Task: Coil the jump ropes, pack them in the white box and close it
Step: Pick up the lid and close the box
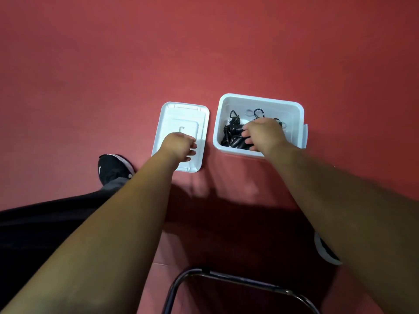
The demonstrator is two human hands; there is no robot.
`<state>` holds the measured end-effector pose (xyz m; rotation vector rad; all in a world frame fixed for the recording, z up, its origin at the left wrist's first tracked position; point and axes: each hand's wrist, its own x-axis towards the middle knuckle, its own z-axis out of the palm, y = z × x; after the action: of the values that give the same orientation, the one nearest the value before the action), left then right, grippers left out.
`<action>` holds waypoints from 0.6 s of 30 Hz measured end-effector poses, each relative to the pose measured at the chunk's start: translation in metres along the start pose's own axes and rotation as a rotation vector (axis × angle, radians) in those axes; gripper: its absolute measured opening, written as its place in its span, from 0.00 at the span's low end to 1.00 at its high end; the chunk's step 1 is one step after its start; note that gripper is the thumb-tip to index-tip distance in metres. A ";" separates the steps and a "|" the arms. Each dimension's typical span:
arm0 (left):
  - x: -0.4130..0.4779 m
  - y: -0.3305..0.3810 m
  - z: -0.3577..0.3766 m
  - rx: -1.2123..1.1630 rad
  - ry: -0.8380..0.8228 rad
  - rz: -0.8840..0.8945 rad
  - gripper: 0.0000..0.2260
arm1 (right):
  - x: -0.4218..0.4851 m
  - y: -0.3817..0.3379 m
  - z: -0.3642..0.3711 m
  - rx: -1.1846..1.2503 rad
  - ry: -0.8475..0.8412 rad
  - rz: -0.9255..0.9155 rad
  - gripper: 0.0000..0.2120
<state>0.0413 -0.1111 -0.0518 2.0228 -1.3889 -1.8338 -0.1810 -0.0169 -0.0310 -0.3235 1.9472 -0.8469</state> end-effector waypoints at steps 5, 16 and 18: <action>0.006 -0.039 -0.018 0.335 0.046 0.047 0.13 | -0.015 0.009 0.053 -0.059 -0.244 0.023 0.05; 0.027 -0.093 -0.018 0.978 -0.137 0.058 0.14 | -0.004 0.052 0.087 -0.252 -0.411 0.192 0.09; 0.034 -0.108 -0.019 1.129 -0.178 0.032 0.17 | -0.004 0.053 0.088 -0.250 -0.416 0.206 0.08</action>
<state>0.1119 -0.0786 -0.1359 2.1316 -2.9356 -1.2998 -0.0974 -0.0142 -0.0914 -0.4029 1.6578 -0.3657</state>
